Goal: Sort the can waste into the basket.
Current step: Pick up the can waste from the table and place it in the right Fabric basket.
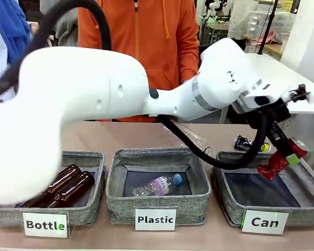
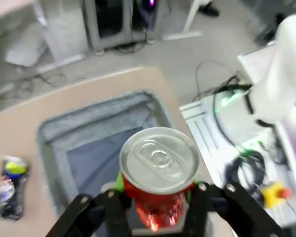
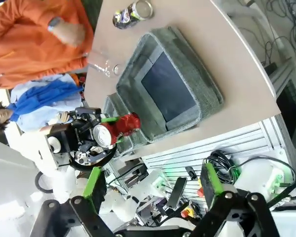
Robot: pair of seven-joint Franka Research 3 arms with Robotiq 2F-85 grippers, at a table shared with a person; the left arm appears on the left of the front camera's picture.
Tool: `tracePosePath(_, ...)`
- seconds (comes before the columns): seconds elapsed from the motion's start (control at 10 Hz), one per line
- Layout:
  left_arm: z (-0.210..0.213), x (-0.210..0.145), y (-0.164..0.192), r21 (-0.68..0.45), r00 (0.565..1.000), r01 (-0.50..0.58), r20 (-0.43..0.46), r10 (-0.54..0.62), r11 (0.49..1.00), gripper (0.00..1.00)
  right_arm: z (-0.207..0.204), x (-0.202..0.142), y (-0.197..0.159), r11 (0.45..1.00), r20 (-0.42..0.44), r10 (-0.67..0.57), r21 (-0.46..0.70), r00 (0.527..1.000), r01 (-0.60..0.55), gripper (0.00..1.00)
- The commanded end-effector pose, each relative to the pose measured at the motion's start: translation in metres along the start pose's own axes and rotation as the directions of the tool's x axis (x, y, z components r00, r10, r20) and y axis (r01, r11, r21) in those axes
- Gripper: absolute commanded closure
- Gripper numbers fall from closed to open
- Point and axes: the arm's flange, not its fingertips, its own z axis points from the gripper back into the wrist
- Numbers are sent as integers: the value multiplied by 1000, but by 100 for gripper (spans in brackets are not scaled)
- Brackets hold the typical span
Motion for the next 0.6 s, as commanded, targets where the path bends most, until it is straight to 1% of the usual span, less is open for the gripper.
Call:
tracePosePath(0.0,-3,35,33,28,997,-24,-79,26,999,53,-12,0,6,1000,14,0,-16,1000,0,0)
tracePosePath(0.1,-3,35,31,32,996,-23,-90,26,999,53,-12,0,6,1000,14,0,-16,1000,0,0)
tracePosePath(0.2,-3,36,28,40,996,-15,-82,18,999,53,-12,0,6,1000,14,0,-16,1000,0,0)
tracePosePath(0.3,-1,36,27,26,997,1,-80,1,1000,46,-12,0,6,1000,14,0,-16,1000,0,0)
tracePosePath(0.4,1,35,29,16,997,2,-79,-1,1000,0,-12,0,6,1000,14,0,-16,1000,0,0)
tracePosePath(0.5,1,33,29,15,997,1,-79,1,1000,0,-12,0,6,1000,14,0,-16,1000,0,0)
